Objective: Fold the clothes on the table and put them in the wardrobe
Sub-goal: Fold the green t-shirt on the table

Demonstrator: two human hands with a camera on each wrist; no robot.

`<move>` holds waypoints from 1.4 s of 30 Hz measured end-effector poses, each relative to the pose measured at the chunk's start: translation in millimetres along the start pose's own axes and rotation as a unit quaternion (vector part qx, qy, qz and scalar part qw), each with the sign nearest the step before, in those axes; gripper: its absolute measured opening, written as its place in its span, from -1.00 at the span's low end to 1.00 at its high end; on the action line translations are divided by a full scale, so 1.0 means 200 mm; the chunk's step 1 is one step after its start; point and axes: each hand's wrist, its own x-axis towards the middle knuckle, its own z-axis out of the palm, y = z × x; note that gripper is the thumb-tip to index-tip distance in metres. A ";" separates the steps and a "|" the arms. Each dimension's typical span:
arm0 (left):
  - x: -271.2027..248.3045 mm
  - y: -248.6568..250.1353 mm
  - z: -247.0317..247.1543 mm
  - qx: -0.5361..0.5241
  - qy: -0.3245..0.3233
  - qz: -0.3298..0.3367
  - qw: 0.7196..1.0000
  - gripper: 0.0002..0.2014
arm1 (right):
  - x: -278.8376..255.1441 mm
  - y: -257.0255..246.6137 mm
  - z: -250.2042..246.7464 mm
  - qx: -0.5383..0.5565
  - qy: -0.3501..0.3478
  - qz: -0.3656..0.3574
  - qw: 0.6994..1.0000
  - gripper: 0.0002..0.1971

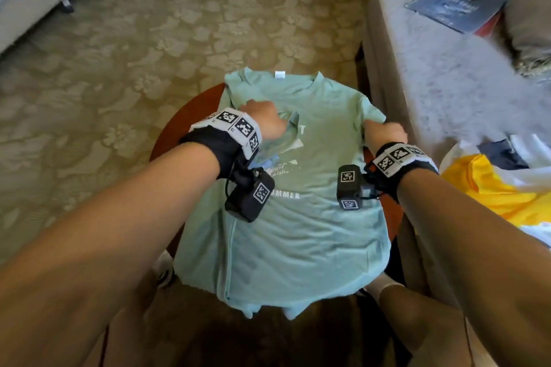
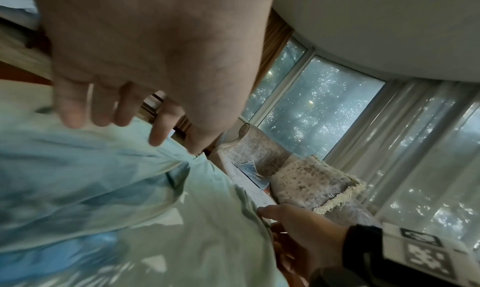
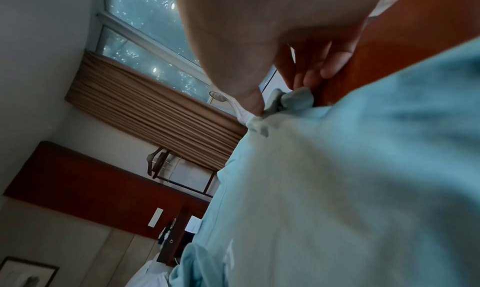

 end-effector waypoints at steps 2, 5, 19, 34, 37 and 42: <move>0.09 0.08 0.01 -0.076 0.048 0.016 0.996 -0.66 | 0.02 -0.01 0.00 0.010 -0.007 0.010 1.000 -0.39; 0.20 0.17 0.08 -0.251 0.033 0.009 0.967 -0.97 | 0.04 -0.02 -0.04 0.051 -0.027 0.017 0.998 -0.62; 0.29 0.26 -0.02 -0.549 -0.118 -0.068 0.824 -0.31 | -0.21 -0.36 0.04 0.122 -0.140 -0.296 0.937 -0.70; 0.31 0.11 0.07 -0.184 0.035 -0.059 0.980 -0.73 | -0.12 -0.12 0.12 0.106 -0.187 -0.141 0.967 -0.91; 0.30 0.14 0.02 -0.167 0.051 -0.008 0.985 -0.65 | -0.13 -0.10 0.16 0.080 -0.198 -0.163 0.963 -0.61; 0.39 0.10 0.01 -0.628 0.028 -0.142 0.765 -0.82 | -0.09 -0.10 0.16 0.109 -0.227 -0.120 0.960 -0.63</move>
